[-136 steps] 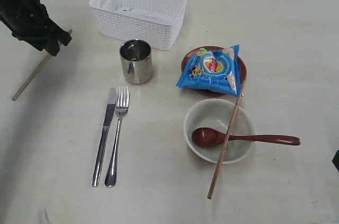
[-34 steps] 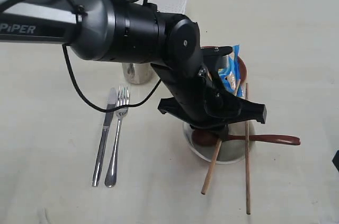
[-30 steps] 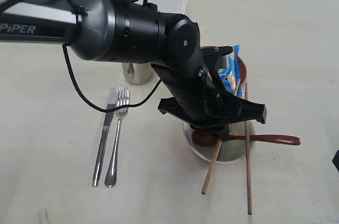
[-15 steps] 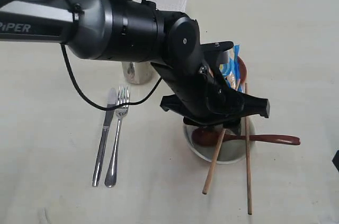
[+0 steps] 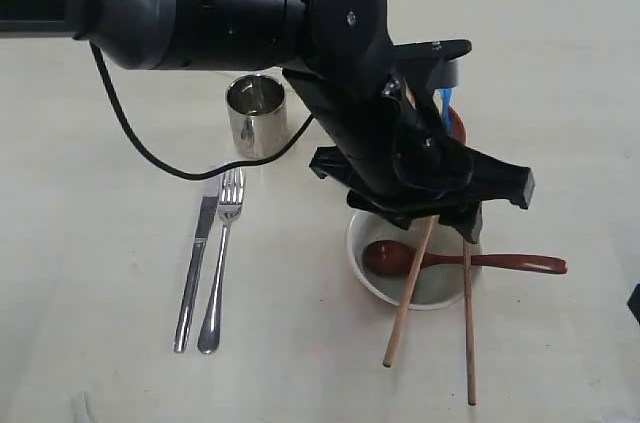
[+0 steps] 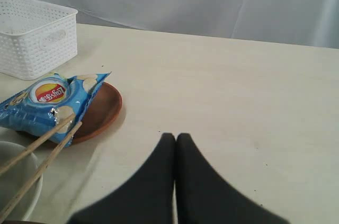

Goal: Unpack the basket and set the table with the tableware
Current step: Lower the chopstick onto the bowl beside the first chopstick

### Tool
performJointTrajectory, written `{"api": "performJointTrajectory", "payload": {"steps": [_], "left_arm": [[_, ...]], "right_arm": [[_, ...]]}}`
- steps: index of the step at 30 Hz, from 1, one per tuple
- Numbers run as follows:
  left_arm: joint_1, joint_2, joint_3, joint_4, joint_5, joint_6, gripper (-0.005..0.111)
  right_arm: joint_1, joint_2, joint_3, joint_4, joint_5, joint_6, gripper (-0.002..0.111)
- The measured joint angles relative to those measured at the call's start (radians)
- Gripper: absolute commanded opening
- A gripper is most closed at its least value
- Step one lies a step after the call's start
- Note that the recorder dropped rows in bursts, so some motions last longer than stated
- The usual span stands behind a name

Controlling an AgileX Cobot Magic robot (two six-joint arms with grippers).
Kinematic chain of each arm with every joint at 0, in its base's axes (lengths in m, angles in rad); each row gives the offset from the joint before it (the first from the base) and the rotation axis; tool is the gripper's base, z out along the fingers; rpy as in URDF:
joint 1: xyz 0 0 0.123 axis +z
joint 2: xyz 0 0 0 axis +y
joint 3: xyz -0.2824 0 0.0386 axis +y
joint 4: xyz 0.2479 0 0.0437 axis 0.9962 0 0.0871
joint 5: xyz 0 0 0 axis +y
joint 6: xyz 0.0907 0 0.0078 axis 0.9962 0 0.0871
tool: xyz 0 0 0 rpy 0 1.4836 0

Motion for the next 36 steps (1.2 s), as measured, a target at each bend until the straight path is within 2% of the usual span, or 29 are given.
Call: {"api": "performJointTrajectory", "payload": {"steps": [6, 13, 15, 18, 22, 29, 36], "left_arm": [[-0.021, 0.019, 0.000, 0.048, 0.009, -0.002, 0.062], [-0.060, 0.026, -0.103, 0.299, 0.116, -0.104, 0.062], [-0.081, 0.026, -0.177, 0.409, 0.173, -0.158, 0.062], [-0.163, 0.028, -0.222, 0.516, 0.193, -0.235, 0.062], [-0.209, 0.115, -0.222, 0.516, 0.198, -0.286, 0.062], [-0.216, 0.173, -0.222, 0.516, 0.121, -0.366, 0.062], [-0.216, 0.187, -0.229, 0.529, 0.125, -0.371, 0.062]], "right_arm": [[0.000, 0.000, 0.000, 0.000, 0.000, 0.000, -0.001], [0.000, 0.000, 0.000, 0.000, 0.000, 0.000, -0.001], [0.000, 0.000, 0.000, 0.000, 0.000, 0.000, -0.001], [0.000, 0.000, 0.000, 0.000, 0.000, 0.000, -0.001], [0.000, 0.000, 0.000, 0.000, 0.000, 0.000, -0.001], [0.000, 0.000, 0.000, 0.000, 0.000, 0.000, -0.001], [0.000, 0.000, 0.000, 0.000, 0.000, 0.000, -0.001]]}}
